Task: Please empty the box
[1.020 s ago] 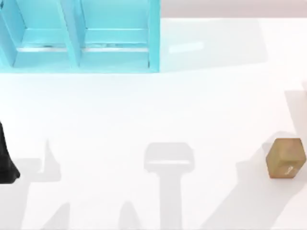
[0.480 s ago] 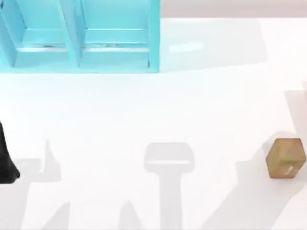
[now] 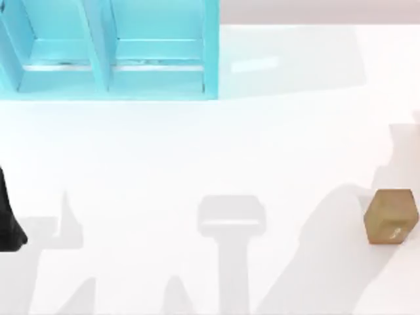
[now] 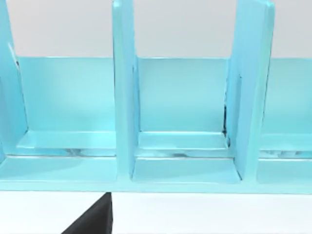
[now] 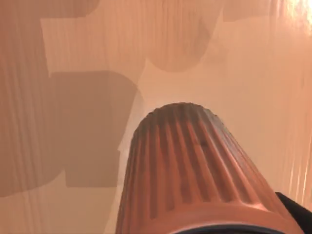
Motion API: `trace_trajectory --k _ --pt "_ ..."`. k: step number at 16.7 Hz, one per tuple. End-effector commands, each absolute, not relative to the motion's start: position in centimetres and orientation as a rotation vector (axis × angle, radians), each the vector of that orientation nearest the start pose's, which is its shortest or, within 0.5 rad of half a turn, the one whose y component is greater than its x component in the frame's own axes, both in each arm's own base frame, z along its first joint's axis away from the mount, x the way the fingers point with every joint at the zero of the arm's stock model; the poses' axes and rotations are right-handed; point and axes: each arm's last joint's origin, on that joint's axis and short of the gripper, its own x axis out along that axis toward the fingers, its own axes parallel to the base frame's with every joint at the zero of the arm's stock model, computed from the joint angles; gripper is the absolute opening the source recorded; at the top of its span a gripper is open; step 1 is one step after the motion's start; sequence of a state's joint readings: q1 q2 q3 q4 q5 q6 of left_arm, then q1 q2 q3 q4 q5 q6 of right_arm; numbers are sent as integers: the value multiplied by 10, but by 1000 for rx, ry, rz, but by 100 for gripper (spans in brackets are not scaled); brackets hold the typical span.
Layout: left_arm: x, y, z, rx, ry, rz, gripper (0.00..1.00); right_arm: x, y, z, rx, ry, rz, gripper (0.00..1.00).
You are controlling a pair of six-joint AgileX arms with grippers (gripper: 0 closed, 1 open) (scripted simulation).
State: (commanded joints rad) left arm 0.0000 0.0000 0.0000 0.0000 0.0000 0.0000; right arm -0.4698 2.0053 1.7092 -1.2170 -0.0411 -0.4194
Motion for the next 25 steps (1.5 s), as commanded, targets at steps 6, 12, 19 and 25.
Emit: trace_trajectory --k 6,12,19,25 --pt "106 -1 160 0 0 0 100 355 -171 275 30 1520 -16 0" --pt "106 -1 160 0 0 0 100 356 -166 289 27 1568 -16 0" --pt "106 -1 160 0 0 0 100 368 -146 281 36 1582 -24 0" --pt "106 -1 160 0 0 0 100 410 -26 251 28 1591 -49 0"
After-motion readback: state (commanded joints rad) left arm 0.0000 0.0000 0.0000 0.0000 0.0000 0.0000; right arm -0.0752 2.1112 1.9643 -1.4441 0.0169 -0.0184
